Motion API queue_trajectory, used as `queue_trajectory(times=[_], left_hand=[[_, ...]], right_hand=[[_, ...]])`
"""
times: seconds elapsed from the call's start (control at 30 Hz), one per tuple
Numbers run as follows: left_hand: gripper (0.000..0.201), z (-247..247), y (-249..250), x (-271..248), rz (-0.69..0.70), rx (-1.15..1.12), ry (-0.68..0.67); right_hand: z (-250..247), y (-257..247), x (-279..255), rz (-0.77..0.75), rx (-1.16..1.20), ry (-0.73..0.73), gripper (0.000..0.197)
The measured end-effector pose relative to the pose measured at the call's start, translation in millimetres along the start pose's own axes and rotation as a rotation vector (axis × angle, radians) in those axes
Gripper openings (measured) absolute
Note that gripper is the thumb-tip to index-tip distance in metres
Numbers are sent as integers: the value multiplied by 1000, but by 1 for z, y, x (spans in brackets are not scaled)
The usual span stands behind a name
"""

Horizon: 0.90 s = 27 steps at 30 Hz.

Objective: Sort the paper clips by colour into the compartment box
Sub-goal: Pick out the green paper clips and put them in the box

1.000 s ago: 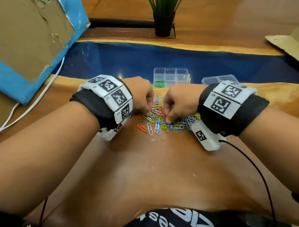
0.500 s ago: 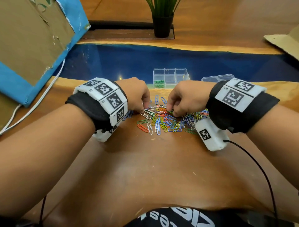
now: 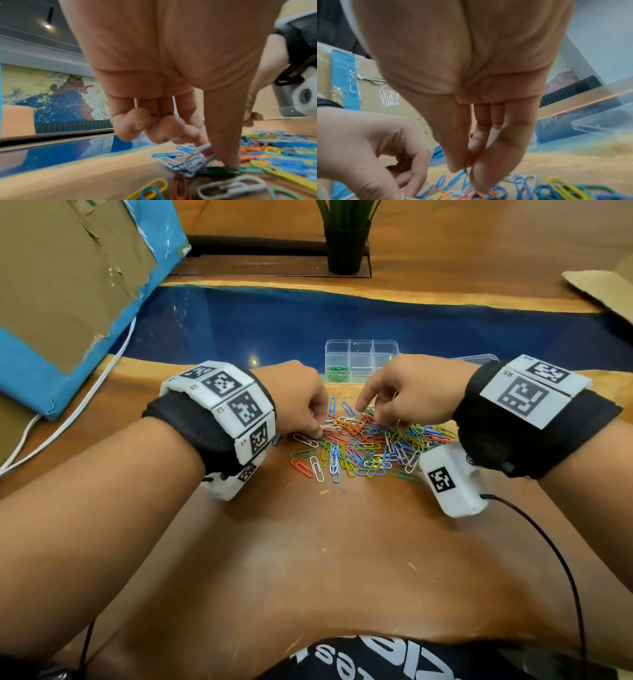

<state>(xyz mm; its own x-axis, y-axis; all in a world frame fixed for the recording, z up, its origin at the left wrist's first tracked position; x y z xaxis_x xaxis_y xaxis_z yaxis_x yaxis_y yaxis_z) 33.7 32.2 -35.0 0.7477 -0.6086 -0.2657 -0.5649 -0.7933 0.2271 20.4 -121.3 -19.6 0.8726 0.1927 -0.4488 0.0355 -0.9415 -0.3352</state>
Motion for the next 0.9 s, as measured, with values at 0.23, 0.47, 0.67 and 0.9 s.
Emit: queue_trajectory(times=[0.23, 0.47, 0.67, 0.9], left_hand=[[20, 0, -6, -5, -27, -24, 1], [13, 0, -5, -5, 33, -30, 27], [12, 3, 4, 0, 76, 58, -28], [7, 2, 9, -3, 80, 61, -15]], right_hand=[[9, 0, -5, -11, 132, -107, 24], [16, -1, -7, -33, 42, -142, 21], [19, 0, -8, -86, -84, -128, 6], [23, -2, -2, -94, -163, -80, 10]])
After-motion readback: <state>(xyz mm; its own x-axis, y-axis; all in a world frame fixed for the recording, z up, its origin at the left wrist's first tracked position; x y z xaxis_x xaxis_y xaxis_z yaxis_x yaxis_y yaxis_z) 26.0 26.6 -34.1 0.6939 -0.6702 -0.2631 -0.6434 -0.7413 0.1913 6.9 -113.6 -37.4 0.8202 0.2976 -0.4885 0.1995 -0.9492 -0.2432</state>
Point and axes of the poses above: each hand's wrist, its own x-axis towards the middle knuckle, its own z-axis out of the palm, y = z × x, the point moved 3 cm from there along x, towards the middle knuckle, and after that the axes turned 10 degrees about z, right-handed, at the moved point
